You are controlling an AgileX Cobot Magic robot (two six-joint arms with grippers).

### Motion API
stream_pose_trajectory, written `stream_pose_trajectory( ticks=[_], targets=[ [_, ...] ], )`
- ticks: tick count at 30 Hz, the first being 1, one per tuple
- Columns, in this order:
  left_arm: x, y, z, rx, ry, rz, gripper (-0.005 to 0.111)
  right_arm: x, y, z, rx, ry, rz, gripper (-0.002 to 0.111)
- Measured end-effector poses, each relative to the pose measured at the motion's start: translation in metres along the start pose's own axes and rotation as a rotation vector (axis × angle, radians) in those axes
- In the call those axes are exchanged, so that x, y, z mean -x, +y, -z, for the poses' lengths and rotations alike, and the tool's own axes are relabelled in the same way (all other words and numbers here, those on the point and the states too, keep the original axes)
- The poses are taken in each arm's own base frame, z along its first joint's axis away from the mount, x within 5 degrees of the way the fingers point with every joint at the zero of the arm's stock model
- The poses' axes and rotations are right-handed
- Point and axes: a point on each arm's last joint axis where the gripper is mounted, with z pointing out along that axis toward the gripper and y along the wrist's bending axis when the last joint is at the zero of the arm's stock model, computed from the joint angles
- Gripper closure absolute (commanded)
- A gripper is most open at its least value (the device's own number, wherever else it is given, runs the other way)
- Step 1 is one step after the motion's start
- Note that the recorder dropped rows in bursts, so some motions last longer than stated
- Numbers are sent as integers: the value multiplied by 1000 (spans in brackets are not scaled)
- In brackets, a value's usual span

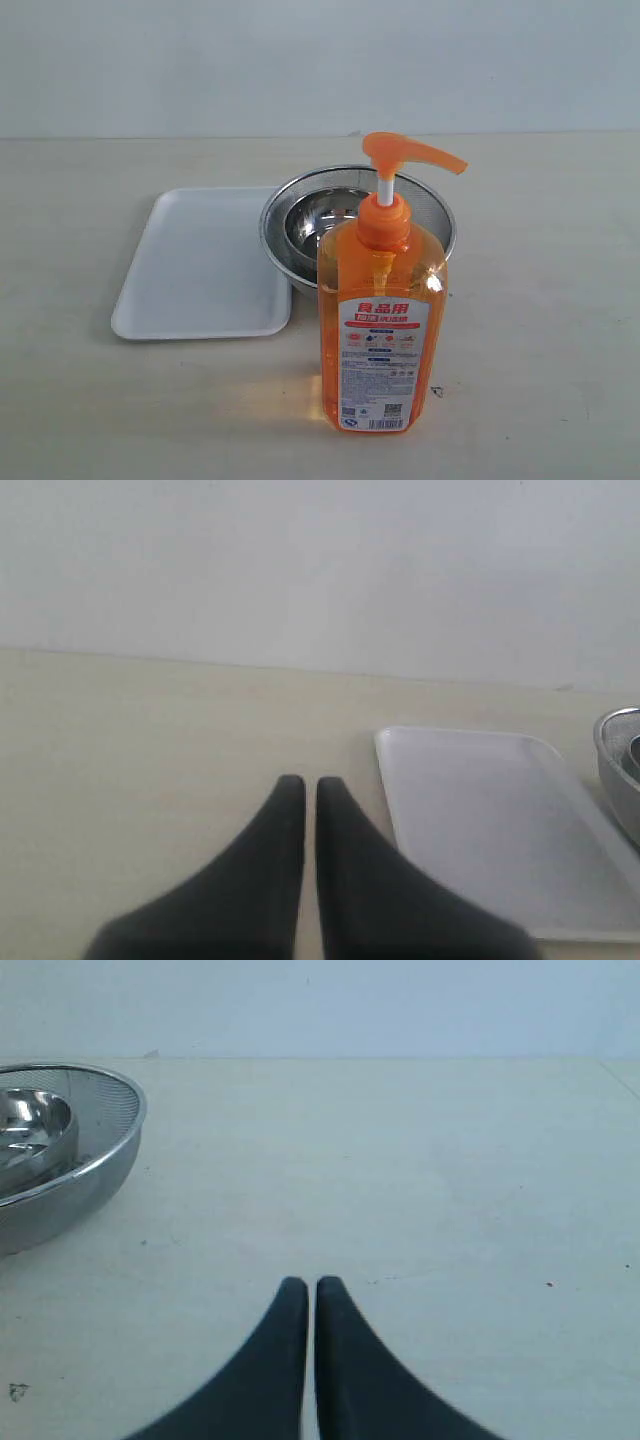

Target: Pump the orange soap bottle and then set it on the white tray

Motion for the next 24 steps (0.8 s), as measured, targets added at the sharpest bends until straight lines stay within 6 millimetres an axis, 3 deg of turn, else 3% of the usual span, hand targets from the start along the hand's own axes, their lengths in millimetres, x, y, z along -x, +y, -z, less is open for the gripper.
stream_pose_trajectory(
  ticks=[15, 24],
  targets=[
    [0, 0, 0, 0, 0, 0, 102, 6, -1, 0, -13, -69, 29, 108],
    [0, 0, 0, 0, 0, 0, 102, 38, -2, 8, -26, -428, 37, 108]
  ],
)
